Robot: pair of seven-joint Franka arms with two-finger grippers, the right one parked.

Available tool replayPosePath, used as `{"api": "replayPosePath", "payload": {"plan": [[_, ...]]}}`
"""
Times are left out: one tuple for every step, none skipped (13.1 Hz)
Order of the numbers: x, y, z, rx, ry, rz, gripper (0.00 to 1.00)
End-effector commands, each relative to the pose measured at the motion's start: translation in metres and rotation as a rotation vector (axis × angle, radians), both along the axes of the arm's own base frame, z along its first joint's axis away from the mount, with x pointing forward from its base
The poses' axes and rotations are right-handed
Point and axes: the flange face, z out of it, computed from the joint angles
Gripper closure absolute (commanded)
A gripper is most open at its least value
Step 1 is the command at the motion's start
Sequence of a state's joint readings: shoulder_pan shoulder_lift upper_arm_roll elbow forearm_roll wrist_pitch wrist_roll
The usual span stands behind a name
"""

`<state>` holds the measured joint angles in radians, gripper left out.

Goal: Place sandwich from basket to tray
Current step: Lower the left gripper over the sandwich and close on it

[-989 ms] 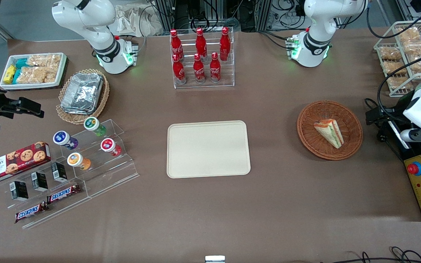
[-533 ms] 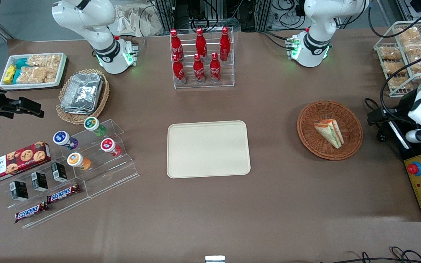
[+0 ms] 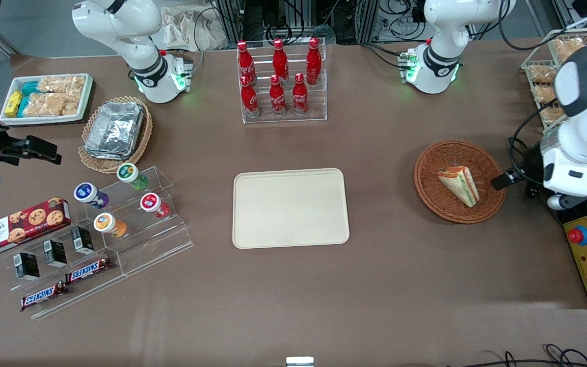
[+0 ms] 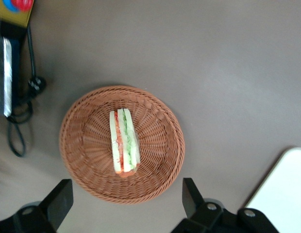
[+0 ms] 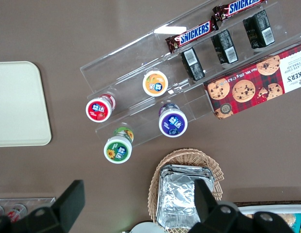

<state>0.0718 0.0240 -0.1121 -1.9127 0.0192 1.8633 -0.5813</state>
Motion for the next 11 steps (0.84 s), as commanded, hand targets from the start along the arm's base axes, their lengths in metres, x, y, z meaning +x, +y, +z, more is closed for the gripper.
{"api": "replayPosePath", "payload": {"plan": [[-0.05,0.0,-0.046,0.03,-0.039,0.107,0.0],[-0.052,0.001,-0.06,0.029,-0.047,0.138,0.0],[-0.053,0.001,-0.072,0.029,-0.04,0.147,0.0],[-0.054,0.001,-0.078,0.03,-0.031,0.146,0.0],[-0.055,0.002,-0.091,0.041,-0.023,0.136,0.0],[-0.057,0.002,-0.103,0.047,-0.029,0.128,0.0],[-0.059,0.002,-0.116,0.043,-0.034,0.127,0.0],[-0.061,0.002,-0.129,0.039,-0.04,0.125,0.0],[-0.065,0.001,-0.142,0.036,-0.047,0.121,0.0],[-0.071,0.001,-0.157,0.033,-0.053,0.118,0.0],[-0.076,0.001,-0.17,0.03,-0.065,0.112,0.0]]}}
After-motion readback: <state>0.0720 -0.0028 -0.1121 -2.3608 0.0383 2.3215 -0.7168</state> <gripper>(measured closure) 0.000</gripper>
